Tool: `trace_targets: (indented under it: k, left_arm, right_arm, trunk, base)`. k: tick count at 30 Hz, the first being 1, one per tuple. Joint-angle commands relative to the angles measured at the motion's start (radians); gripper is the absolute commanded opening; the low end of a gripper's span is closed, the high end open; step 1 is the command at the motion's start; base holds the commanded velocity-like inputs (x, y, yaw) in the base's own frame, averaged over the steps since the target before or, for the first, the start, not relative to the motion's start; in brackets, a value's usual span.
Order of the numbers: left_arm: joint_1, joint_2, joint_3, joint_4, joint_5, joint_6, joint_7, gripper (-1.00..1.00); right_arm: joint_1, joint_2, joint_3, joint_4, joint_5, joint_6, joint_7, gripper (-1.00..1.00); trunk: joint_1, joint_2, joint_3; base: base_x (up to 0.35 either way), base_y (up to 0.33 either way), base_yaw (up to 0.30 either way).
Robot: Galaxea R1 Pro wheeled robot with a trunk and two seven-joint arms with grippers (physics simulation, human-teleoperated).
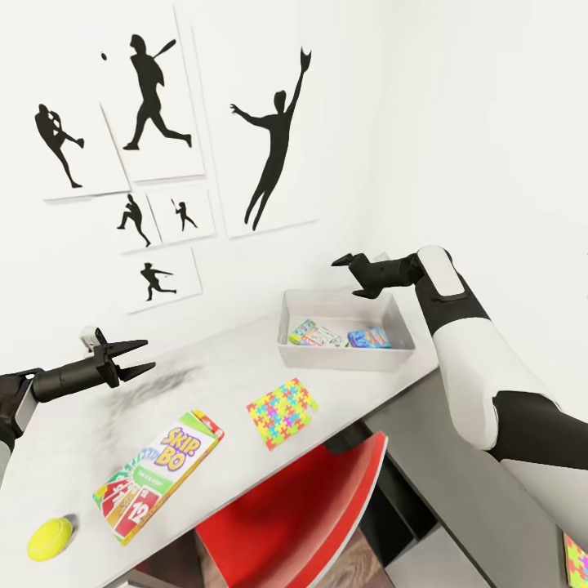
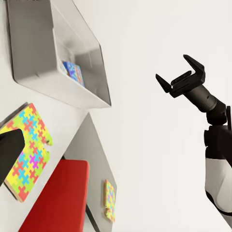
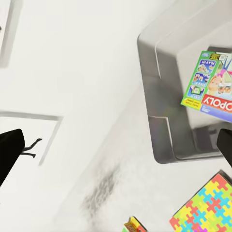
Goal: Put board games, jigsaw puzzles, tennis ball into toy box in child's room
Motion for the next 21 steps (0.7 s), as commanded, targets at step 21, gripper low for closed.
trace_targets:
  k: [21]
  left_arm:
    - [-0.001,0.001,0.000,0.000,-0.002,0.011,-0.005,1.00]
  right_arm:
    - [-0.001,0.001,0.001,-0.001,-0.009,0.003,-0.011,1.00]
  trunk:
    - [0.001,-0.002,0.033]
  base:
    - [-0.021,0.000,0.000]
